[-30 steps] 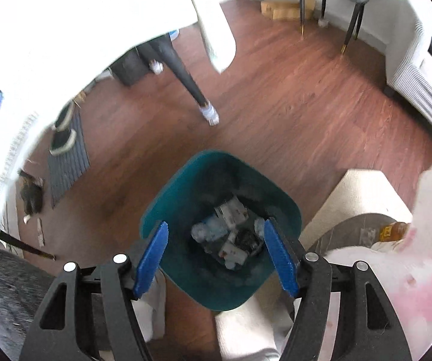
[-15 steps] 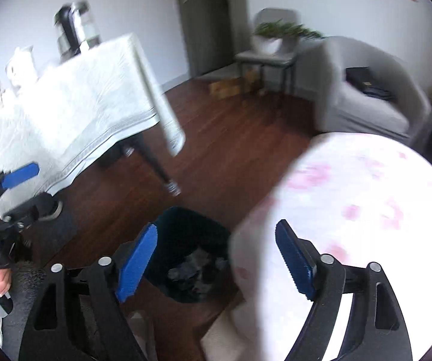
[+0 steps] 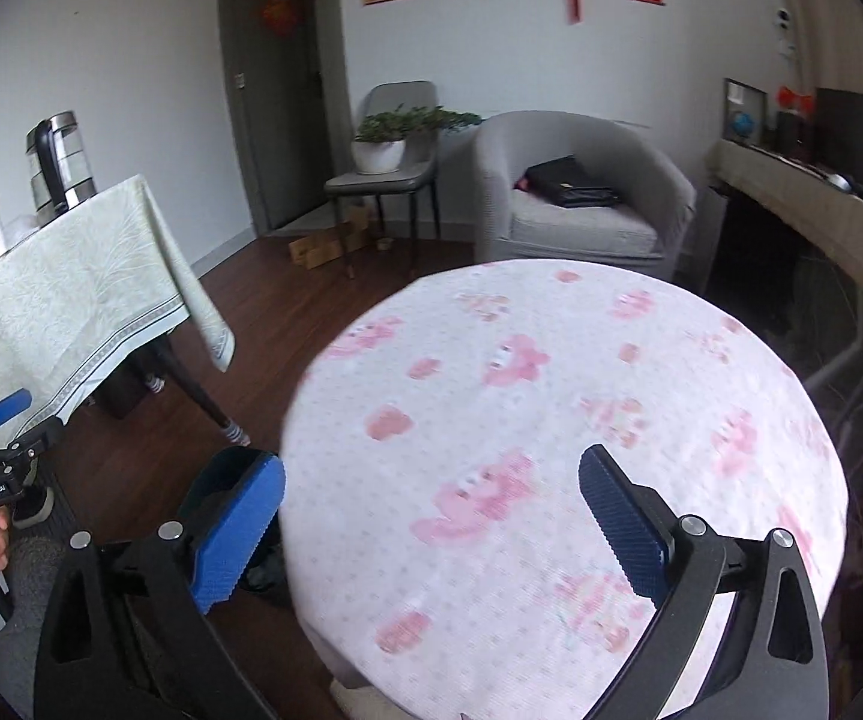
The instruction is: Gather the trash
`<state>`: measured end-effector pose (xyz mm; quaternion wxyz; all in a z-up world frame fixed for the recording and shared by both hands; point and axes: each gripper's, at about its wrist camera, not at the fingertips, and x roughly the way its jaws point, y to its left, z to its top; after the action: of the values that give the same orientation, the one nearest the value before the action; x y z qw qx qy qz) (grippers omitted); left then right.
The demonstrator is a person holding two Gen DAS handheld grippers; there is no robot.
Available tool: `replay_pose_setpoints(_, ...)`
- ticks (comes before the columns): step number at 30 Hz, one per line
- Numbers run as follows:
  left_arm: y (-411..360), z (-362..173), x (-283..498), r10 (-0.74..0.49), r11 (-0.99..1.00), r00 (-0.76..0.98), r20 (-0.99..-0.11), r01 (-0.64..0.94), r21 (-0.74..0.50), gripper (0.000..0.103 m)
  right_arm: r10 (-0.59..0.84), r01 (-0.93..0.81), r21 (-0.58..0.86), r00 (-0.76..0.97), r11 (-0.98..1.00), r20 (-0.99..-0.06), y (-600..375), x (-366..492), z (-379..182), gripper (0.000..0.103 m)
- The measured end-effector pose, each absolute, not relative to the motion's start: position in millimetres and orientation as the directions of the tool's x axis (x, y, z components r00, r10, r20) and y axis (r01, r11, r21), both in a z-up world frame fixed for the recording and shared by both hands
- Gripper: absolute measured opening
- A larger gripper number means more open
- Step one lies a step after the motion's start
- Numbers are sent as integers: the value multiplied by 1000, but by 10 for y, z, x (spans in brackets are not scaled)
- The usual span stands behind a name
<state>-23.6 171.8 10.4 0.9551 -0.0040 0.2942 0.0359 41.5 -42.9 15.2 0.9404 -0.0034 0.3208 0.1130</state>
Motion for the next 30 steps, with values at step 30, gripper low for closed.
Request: replay_pose_setpoints(30, 1464, -134, -185, 73, 997, 784, -616, -52, 51, 100, 294, -307, 78, 761, 949, -578, -554, 118, -20, 99)
